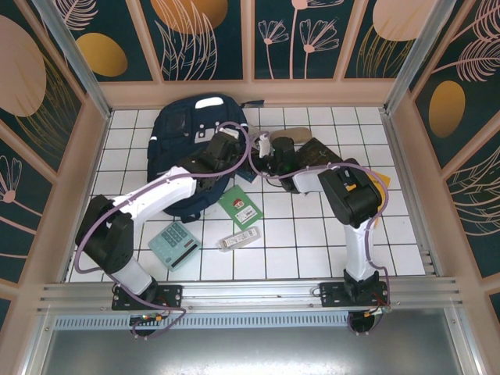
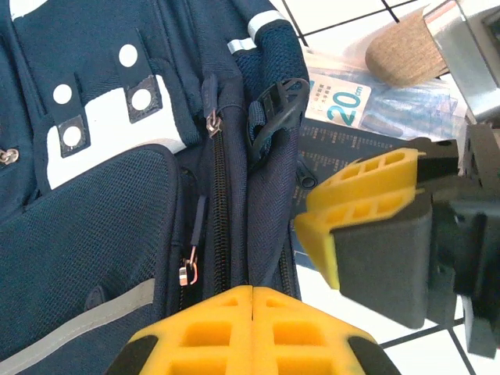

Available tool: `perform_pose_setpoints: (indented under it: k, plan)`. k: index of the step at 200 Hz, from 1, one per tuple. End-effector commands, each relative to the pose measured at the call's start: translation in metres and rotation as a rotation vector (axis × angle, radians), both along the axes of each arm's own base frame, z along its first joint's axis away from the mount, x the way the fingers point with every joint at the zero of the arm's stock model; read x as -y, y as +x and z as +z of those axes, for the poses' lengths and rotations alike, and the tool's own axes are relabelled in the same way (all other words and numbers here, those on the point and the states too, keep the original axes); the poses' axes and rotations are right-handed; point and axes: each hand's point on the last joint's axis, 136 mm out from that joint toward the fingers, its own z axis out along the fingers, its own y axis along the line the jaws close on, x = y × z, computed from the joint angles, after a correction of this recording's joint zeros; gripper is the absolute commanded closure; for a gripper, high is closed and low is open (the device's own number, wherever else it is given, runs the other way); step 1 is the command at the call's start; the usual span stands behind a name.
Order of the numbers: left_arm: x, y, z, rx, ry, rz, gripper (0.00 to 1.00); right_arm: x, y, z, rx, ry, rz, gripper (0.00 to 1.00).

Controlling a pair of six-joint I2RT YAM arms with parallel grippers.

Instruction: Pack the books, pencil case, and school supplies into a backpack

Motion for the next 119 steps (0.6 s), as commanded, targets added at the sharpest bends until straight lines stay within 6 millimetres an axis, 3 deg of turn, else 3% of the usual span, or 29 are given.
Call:
perform_pose_setpoints:
  k: [1,34,119]
  plan:
    - [0.007,0.003,0.052,0.094,-0.104,-0.011,1.00,0.000,0.009,0.007,-0.022,0.058,0.029,0.74]
    - [0.010,0.002,0.054,0.086,-0.115,-0.022,1.00,-0.007,0.010,0.013,-0.018,0.084,0.070,0.72]
    - [0.013,0.000,0.065,0.092,-0.143,-0.041,1.00,-0.012,0.022,-0.002,-0.021,0.060,0.061,0.63]
